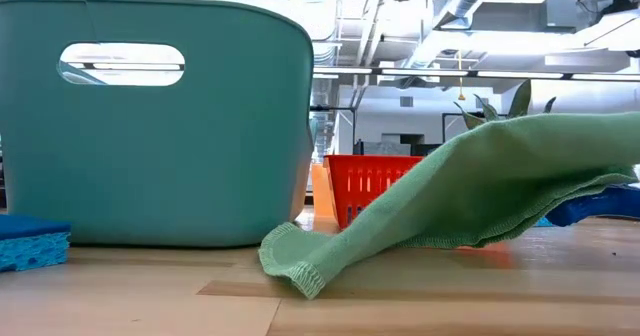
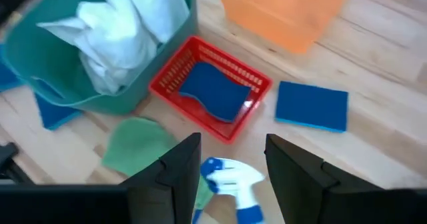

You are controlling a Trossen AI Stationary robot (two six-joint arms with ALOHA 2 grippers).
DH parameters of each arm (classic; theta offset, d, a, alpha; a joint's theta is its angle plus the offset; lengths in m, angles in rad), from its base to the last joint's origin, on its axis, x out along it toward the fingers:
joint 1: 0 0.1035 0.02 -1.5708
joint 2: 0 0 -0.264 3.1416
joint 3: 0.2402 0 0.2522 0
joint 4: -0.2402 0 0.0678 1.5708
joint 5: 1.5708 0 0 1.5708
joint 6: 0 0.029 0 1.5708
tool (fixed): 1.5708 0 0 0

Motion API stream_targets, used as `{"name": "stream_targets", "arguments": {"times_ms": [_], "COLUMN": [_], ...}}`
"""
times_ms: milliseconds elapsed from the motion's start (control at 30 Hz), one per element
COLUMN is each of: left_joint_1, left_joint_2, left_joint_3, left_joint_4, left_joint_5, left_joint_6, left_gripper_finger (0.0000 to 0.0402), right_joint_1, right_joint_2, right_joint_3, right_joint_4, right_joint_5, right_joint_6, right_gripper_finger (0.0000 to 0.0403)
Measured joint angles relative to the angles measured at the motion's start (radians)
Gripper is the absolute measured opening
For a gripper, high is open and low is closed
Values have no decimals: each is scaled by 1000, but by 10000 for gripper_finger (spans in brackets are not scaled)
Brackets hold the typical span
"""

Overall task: Pick & Place Kitchen Items
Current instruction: Put the white plastic restorer bottle into the orange bin

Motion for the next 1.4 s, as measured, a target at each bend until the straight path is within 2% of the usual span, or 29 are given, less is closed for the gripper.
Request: {"name": "stream_targets", "arguments": {"times_ms": [200,467,633,733,933,1033,1167,1400], "left_joint_1": [-12,-82,-148,-189,-249,-270,-292,-330], "left_joint_2": [-113,-232,-285,-309,-327,-326,-326,-326], "left_joint_3": [0,-1,-1,-1,-1,-1,-1,-1], "left_joint_4": [-33,-133,-260,-349,-479,-540,-617,-684], "left_joint_5": [-65,-209,-318,-382,-441,-448,-461,-502], "left_joint_6": [-55,-110,-171,-224,-333,-375,-447,-511], "left_gripper_finger": [88,88,88,88,88,88,88,88], "right_joint_1": [-96,-163,-185,-193,-194,-199,-199,-197], "right_joint_2": [-84,-179,-202,-202,-195,-195,-204,-217], "right_joint_3": [0,0,0,0,-1,-1,-1,0], "right_joint_4": [0,0,0,0,58,67,-1,-1], "right_joint_5": [-50,-76,-70,-50,2,46,93,120], "right_joint_6": [-179,-321,-423,-537,-735,-741,-657,-615], "right_gripper_finger": [159,159,159,159,159,159,159,159]}}
